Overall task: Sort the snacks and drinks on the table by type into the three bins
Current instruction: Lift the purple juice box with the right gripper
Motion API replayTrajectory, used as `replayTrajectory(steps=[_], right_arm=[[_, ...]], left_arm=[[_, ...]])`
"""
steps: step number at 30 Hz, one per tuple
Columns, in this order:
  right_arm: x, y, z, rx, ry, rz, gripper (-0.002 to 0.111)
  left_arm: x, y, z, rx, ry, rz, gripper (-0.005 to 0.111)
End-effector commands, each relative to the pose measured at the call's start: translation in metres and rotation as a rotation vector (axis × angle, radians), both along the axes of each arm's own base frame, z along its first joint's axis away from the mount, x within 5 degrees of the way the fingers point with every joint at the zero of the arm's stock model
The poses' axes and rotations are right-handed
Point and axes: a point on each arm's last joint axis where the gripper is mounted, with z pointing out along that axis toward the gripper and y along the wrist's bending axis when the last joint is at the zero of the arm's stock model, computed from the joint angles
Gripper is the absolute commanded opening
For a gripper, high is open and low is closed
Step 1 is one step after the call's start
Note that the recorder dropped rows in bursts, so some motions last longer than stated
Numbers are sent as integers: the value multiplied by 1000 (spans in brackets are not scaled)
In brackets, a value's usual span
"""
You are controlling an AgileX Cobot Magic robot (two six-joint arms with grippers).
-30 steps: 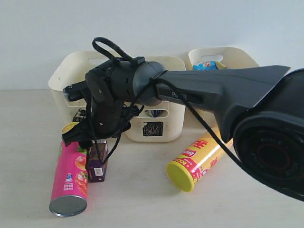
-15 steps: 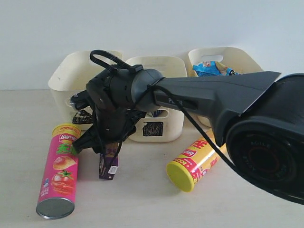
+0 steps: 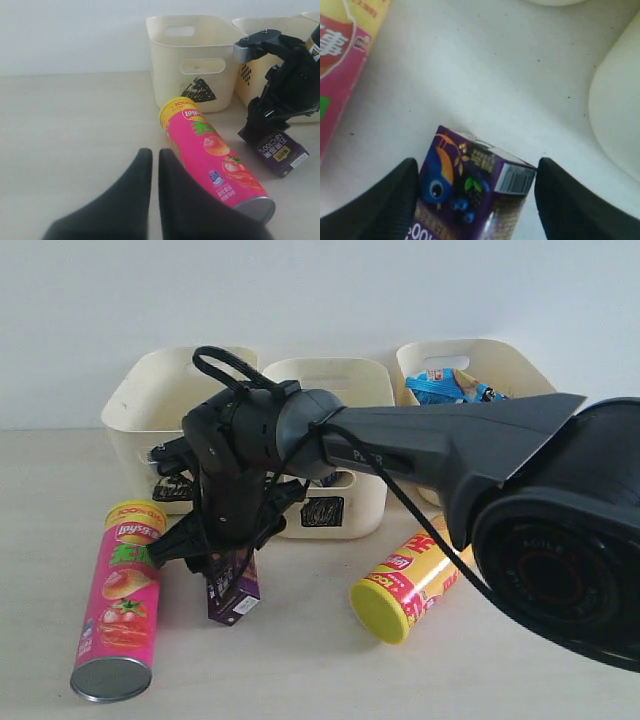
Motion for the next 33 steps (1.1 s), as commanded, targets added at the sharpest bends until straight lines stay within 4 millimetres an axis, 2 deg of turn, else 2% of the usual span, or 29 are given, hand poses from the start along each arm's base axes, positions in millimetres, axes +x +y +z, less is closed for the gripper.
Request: replayTrajectory(steps=[1,4,5,12,19,33], right_arm=[[-1,1,-1,2,17,32,53],[-1,-1,-1,-15,17,40,22],[-1,-1,-1,-25,16,57,2],[-2,-5,-2,-84,17,91,0],[0,-18,4,-226,-17,110,0],[-5,-26,67,-177,-118,144,0]], left_arm=[[0,0,2,-12,-8,-4,4],[0,0,2,-12,-8,-4,4],[0,0,2,-12,-8,-4,4],[0,0,2,-12,-8,-4,4],[0,0,2,-12,-8,-4,4],[0,0,2,-12,-8,-4,4]])
